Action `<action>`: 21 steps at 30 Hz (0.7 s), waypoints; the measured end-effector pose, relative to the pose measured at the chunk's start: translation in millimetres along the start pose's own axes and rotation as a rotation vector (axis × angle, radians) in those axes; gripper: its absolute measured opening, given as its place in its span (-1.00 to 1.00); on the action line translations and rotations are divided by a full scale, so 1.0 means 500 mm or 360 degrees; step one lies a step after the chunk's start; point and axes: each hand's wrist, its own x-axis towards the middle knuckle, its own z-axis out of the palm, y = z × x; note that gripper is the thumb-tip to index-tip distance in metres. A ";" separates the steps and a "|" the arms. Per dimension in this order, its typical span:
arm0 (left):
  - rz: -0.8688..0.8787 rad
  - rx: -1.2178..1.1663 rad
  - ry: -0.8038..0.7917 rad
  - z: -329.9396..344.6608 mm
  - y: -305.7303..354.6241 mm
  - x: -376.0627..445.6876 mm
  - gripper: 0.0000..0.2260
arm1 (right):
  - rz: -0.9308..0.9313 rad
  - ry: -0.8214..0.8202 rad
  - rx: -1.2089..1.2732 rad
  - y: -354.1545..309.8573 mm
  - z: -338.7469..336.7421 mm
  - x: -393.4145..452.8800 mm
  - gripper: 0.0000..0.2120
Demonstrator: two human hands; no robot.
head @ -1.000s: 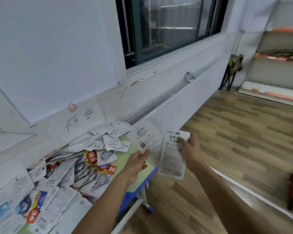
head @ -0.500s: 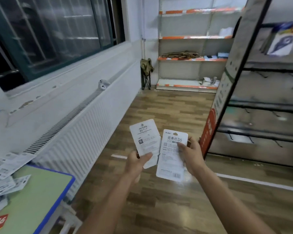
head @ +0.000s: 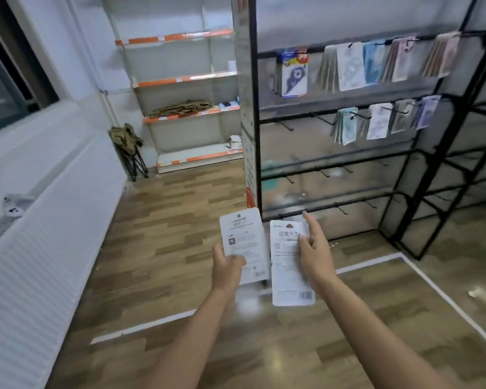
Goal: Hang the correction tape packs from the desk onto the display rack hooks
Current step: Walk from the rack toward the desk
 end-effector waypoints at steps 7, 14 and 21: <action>-0.0213 -0.0129 -0.0379 0.210 0.035 0.180 -0.77 | 0.0158 0.0112 0.0266 -0.047 -0.082 0.183 -0.69; -0.0239 -0.0079 -0.1049 0.427 0.057 0.282 -0.47 | 0.0245 -0.0097 0.0460 -0.075 -0.164 0.341 -0.43; -0.0374 -0.0184 -0.1345 0.649 0.059 0.369 -0.57 | 0.0258 -0.0200 0.0517 -0.064 -0.353 0.508 -0.55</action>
